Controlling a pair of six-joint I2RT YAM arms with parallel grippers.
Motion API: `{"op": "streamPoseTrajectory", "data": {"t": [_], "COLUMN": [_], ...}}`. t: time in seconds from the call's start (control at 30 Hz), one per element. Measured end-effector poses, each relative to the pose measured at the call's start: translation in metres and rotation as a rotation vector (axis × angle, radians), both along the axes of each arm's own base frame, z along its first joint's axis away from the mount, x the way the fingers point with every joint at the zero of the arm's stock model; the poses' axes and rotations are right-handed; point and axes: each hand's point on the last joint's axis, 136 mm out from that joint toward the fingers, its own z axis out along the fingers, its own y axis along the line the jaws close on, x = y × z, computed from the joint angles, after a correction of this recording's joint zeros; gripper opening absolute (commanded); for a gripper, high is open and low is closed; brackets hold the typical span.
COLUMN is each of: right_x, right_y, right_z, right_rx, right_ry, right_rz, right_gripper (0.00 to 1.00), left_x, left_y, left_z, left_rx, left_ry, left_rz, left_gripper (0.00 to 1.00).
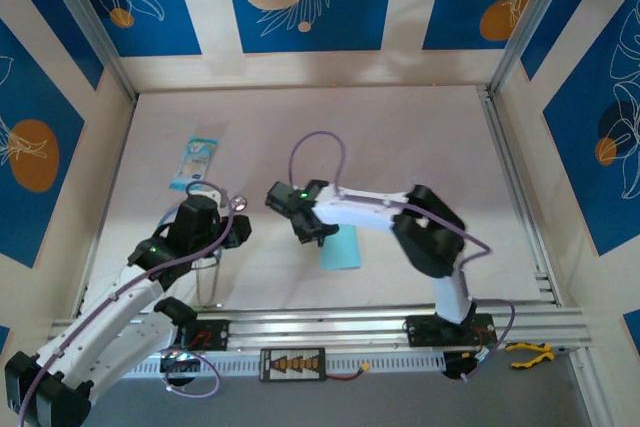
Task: Fold a paper plane with a square sheet of paper (pick it up from the middle)
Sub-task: Turn over the paper at the center of the table, then third fold the triangle at the center of the table.
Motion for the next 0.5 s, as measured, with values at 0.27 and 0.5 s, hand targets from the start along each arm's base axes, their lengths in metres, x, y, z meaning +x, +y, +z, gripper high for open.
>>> {"op": "streamPoseTrajectory", "data": {"t": [0.27,0.5], "right_x": [0.03,0.023], "right_y": [-0.078,-0.082], "right_z": [0.027,-0.001], "right_rx": [0.645,0.836], "right_ry": [0.027,0.206], "right_rz": [-0.283,-0.335], "right_gripper": [0.22,0.06], "left_x": [0.012,0.017], "left_y": [-0.053,-0.1], "left_z": [-0.027,-0.06], "left_rx": [-0.195,-0.281], "left_ry": [0.122,0.26], "left_rz": [-0.097,-0.188], "left_gripper": [0.44,0.44]}}
